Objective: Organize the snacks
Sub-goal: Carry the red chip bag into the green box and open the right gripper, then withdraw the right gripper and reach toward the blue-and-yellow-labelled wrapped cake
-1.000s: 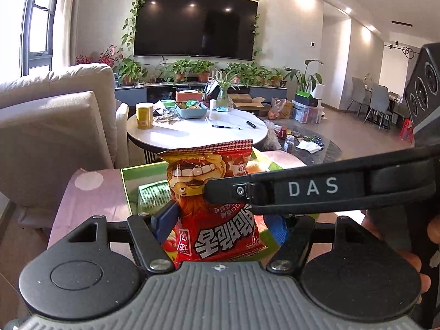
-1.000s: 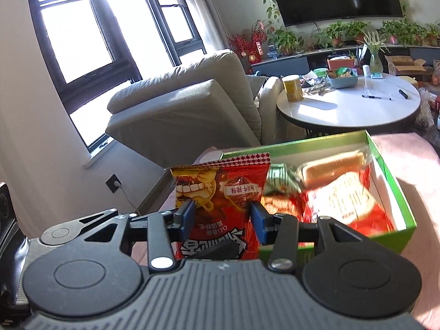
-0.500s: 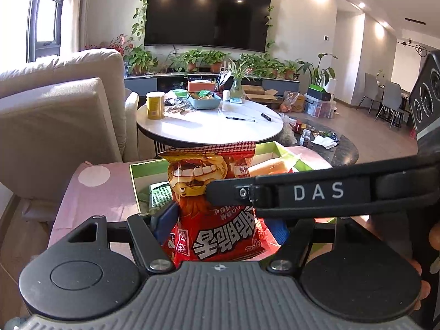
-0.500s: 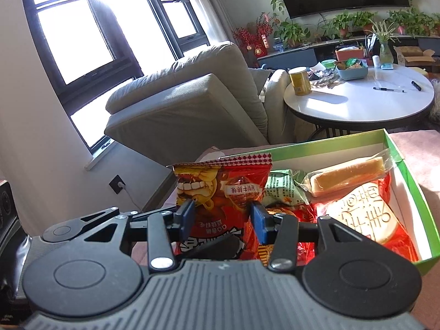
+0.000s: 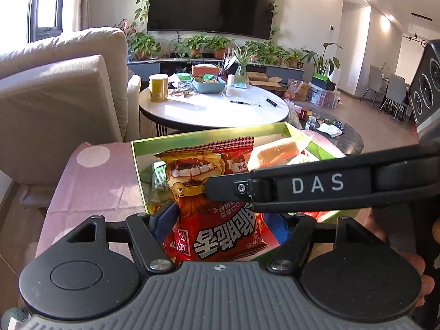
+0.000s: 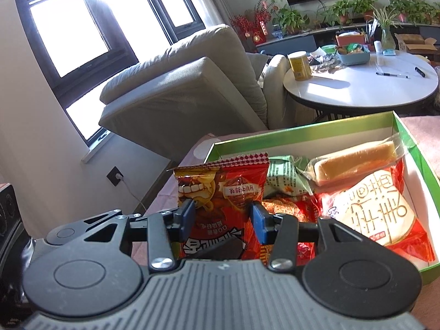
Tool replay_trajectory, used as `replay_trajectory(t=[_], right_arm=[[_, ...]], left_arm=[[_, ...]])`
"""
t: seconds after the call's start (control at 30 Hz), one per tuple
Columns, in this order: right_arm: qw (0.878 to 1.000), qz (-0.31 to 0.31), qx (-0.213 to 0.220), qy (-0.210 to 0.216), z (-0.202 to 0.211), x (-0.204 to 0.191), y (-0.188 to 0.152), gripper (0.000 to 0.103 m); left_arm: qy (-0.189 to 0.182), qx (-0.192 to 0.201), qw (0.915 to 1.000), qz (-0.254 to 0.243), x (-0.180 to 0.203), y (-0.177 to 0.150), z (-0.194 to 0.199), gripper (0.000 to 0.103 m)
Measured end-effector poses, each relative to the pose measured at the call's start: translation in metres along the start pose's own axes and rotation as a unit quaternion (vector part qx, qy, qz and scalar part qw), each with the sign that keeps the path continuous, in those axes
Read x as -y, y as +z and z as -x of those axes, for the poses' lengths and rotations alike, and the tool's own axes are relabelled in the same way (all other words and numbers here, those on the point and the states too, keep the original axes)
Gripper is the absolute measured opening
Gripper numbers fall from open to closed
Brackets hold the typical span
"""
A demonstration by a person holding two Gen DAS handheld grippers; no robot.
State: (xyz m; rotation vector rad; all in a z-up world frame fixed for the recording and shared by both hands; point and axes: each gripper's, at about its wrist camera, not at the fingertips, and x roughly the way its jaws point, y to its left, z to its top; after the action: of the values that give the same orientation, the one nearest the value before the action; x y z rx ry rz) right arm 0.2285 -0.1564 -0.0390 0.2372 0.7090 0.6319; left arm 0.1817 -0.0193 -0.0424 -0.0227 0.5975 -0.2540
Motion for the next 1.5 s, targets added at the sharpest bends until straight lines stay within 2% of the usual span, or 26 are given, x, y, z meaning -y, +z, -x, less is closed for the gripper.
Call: replay_trajectory(t=[0.23, 1.0, 1.5], right_arm=[[1.000, -0.007, -0.017, -0.004, -0.003, -0.001, -0.009, 0.062], [0.999, 0.027, 0.032, -0.016, 0.059, -0.025, -0.017, 0.061], [0.996, 0.041, 0.038, -0.064, 0.115, -0.014, -0.065, 0.062]], left_arm=[[-0.003, -0.009, 1.0000, 0.000, 0.000, -0.009, 0.003, 0.074], [0.005, 0.029, 0.9996, 0.001, 0.010, -0.014, 0.060, 0.077], [0.012, 0.036, 0.9992, 0.008, 0.024, -0.033, 0.097, 0.077]])
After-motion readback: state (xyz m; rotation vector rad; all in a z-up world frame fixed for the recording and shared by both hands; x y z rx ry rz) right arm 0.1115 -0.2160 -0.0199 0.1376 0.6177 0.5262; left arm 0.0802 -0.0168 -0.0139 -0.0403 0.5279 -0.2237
